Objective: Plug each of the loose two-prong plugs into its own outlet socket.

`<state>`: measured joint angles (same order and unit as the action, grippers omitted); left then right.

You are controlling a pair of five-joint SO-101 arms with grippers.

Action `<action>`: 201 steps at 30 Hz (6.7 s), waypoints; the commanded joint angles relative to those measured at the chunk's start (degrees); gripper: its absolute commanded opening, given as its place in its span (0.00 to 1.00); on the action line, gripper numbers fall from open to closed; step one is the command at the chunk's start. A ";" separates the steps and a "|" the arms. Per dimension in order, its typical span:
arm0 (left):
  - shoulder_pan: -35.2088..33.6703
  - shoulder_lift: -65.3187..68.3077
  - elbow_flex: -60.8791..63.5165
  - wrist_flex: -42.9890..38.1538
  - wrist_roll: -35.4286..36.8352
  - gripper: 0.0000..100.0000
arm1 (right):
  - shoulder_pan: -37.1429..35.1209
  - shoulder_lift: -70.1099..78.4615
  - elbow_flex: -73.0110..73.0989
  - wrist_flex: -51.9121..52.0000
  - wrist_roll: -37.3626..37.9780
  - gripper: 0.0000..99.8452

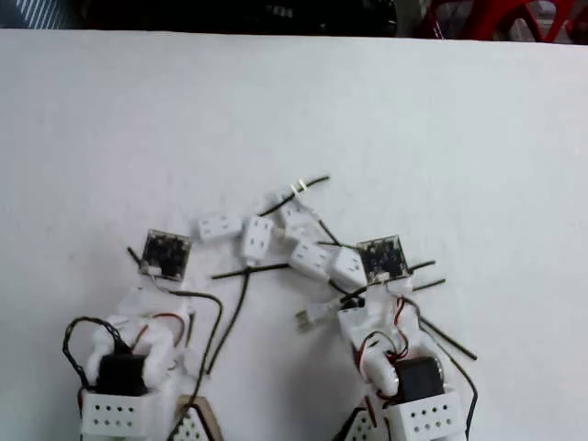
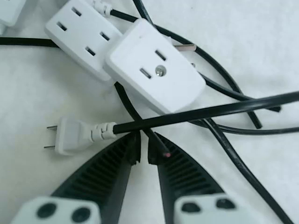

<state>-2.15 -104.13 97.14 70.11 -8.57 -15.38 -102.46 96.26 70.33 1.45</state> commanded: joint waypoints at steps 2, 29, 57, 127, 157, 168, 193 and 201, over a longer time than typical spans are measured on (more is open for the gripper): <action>0.75 -0.92 -0.18 0.18 0.09 0.03 | 0.04 -0.57 0.62 0.31 0.09 0.04; 0.75 -0.92 -0.18 0.18 0.09 0.03 | 0.04 -0.57 0.62 0.31 0.09 0.04; 0.84 -0.92 -1.93 3.69 0.18 0.03 | -0.84 -0.66 0.26 1.98 -0.26 0.04; 0.75 -0.92 -0.18 1.32 0.18 0.03 | -17.10 85.67 -44.22 -12.26 -33.41 0.23; 0.75 -0.92 -0.18 1.32 0.00 0.03 | 9.71 88.75 -60.04 4.88 7.56 0.02; 0.75 -0.92 -0.18 1.32 0.00 0.03 | 0.75 88.92 -54.15 6.02 36.22 0.02; 0.75 -0.92 -0.18 1.32 -0.09 0.03 | -4.70 88.75 -49.85 6.37 36.22 0.01; 0.75 -0.92 -0.35 1.32 -0.09 0.03 | -4.26 80.92 -56.70 16.22 36.04 0.02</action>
<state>-2.15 -104.48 97.23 72.66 -8.57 -19.60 -15.60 43.52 83.34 37.23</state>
